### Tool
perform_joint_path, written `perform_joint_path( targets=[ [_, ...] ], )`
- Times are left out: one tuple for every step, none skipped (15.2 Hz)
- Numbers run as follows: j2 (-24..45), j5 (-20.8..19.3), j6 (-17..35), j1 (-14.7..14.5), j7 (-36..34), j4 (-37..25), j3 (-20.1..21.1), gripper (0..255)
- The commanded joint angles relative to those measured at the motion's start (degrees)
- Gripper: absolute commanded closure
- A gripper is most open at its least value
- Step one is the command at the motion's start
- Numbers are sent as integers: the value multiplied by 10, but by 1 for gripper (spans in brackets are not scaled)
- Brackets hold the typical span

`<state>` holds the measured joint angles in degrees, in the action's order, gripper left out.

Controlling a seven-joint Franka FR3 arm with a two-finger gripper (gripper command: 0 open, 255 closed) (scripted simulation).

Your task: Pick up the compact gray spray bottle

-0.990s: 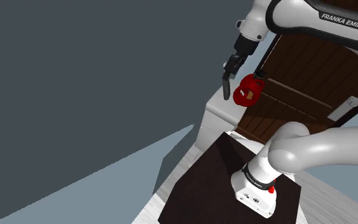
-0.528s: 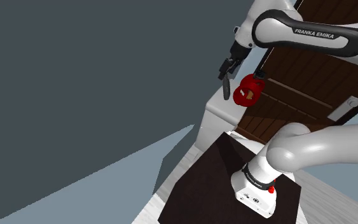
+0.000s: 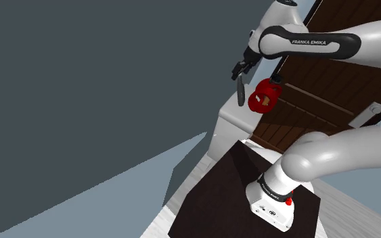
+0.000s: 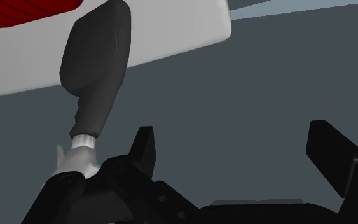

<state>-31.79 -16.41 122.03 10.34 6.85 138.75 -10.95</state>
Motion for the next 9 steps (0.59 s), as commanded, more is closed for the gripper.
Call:
perform_joint_path(
  targets=[
    [23, -17, 43, 13, -1, -1, -12, 0],
    [36, -25, 61, 19, -3, -5, -18, 0],
    [49, -32, 80, 25, -4, -9, -24, 0],
    [62, -39, 98, 31, -6, -13, -29, 0],
    [75, -46, 116, 36, -7, -19, -35, 0],
    [89, -52, 133, 42, -9, -25, -40, 0],
    [103, -58, 151, 47, -11, -31, -46, 0],
    [116, -64, 167, 53, -13, -39, -51, 0],
    [131, -69, 184, 58, -15, -46, -57, 0]
  ],
)
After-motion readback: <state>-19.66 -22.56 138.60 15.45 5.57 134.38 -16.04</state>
